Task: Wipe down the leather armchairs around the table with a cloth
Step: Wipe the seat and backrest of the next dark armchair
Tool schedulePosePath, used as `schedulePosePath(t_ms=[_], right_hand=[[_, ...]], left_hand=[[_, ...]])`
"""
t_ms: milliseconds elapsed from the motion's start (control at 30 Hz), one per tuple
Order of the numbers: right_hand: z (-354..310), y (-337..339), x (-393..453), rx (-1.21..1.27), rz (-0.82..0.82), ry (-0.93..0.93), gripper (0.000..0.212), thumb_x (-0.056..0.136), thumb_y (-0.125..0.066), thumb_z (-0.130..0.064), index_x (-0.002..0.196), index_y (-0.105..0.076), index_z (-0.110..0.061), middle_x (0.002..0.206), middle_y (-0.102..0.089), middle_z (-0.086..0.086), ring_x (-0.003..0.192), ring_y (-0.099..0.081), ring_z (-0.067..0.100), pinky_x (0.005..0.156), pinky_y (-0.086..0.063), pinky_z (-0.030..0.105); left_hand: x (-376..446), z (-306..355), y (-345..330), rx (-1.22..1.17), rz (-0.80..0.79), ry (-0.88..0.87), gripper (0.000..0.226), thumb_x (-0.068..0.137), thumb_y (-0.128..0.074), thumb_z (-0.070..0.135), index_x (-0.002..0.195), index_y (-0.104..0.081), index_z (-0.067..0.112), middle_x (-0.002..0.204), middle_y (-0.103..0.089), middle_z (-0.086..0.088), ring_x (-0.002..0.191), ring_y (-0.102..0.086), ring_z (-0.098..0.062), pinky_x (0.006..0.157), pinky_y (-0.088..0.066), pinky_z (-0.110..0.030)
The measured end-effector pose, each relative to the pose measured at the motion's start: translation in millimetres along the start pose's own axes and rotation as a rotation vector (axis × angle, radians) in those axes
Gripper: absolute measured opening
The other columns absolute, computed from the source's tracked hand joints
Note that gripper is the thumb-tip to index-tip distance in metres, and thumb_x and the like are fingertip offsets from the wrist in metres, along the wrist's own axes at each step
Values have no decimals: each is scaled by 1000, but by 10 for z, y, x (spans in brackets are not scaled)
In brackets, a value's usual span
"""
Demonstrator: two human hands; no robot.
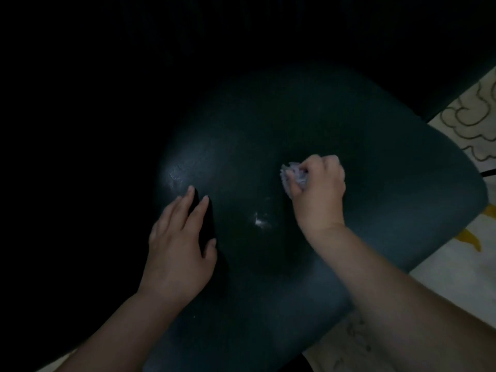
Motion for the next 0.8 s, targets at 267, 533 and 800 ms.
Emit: schedulePosePath(t_ms=[267, 533, 800], right_hand=[[-556, -264, -548, 33, -102, 222, 25, 72, -77, -27, 82, -59, -13, 88, -50, 11, 79, -50, 29, 64, -38, 33], [-408, -173, -543, 10, 1, 37, 23, 82, -61, -34, 84, -58, -12, 90, -51, 14, 80, -50, 33, 66, -42, 38], [-343, -140, -486, -43, -75, 287, 27, 78, -60, -39, 79, -59, -12, 84, -51, 14, 73, -51, 33, 60, -45, 35]], left_hand=[[-145, -110, -21, 12, 23, 16, 76, 81, -70, 28, 148, -34, 21, 158, -19, 0, 140, -19, -24, 114, -22, -43], [-223, -220, -17, -37, 48, 17, 71, 79, -68, 8, 144, -40, 16, 156, -26, -5, 136, -26, -27, 109, -29, -46], [-259, -267, -47, -29, 79, 36, 70, 79, -68, 10, 144, -41, 15, 155, -26, -7, 136, -25, -28, 110, -28, -45]])
Point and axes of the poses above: each hand's wrist, its own x-axis towards the middle knuckle, its own y-axis out of the back of the hand, z = x × y, the point moved 7 cm from there along x, towards the middle knuckle
